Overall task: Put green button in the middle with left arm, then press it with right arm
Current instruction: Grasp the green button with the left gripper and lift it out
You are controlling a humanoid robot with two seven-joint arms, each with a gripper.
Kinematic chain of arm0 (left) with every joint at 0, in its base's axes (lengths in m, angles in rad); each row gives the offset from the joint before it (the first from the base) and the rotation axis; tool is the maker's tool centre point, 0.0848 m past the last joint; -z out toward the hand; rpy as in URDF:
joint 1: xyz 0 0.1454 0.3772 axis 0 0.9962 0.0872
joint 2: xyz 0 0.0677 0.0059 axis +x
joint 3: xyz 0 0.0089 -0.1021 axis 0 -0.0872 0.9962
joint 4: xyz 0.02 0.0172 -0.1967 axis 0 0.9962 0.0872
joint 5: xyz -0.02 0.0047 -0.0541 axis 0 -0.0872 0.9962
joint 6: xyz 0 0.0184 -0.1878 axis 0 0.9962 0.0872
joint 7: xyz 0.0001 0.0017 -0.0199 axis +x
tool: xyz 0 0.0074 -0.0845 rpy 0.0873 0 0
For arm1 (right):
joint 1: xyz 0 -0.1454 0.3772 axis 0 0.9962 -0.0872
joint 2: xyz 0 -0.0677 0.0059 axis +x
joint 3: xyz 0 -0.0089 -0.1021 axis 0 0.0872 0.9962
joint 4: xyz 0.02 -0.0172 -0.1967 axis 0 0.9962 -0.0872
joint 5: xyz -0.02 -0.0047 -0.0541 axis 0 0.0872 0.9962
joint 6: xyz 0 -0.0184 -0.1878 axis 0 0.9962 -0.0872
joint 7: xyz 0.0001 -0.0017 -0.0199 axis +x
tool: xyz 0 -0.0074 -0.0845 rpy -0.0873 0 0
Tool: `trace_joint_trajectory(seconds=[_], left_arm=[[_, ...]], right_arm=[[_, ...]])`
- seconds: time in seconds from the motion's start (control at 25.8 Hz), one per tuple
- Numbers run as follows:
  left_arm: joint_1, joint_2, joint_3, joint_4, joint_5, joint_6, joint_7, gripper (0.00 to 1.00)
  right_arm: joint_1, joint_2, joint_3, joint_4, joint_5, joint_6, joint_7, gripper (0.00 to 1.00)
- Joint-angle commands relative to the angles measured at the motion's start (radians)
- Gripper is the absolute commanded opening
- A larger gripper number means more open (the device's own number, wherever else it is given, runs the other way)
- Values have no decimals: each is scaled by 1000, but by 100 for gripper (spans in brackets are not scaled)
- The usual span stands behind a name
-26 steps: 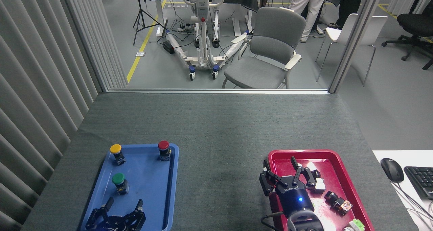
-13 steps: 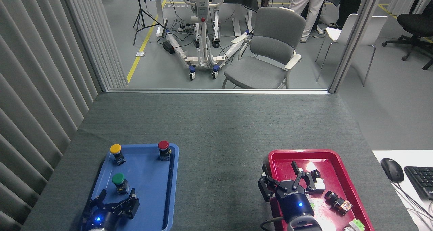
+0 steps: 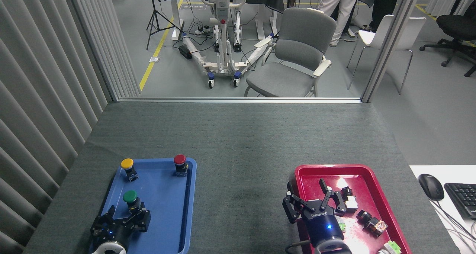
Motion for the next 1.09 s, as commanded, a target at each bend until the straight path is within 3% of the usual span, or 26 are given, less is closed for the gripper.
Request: trace_joint_trajectory(seconds=[0.0,0.12,0.27,0.39,0.58,0.78,0.93,1.05], left_arm=[[-16,-10,0,19,1,33,-14,82],[-36,-22,0,36,3,29,-12,76],[-38,-28,0,34,17,24,-2,53],[-38,-30,0,34,17,23,0,42],[-28,-28,-8,20,12,9,3,0],[-5,-19,-8,-38,13,-43,6,0],[117,-16,-1,-279,15,-226,12,0],[166,-19,-3,-372,17,-335,70,0]], right_arm=[[-6,-9,1,2,-55,-2,6,100],[-4,-12,3,10,-104,-22,4,100],[0,-12,4,10,-95,-16,2,100],[-4,-10,3,11,-95,-18,2,100],[-4,-6,1,13,-97,-21,9,100],[-16,-6,0,16,-94,-9,39,100],[-16,-1,6,14,-60,34,39,100],[-18,2,6,13,-19,59,39,100]])
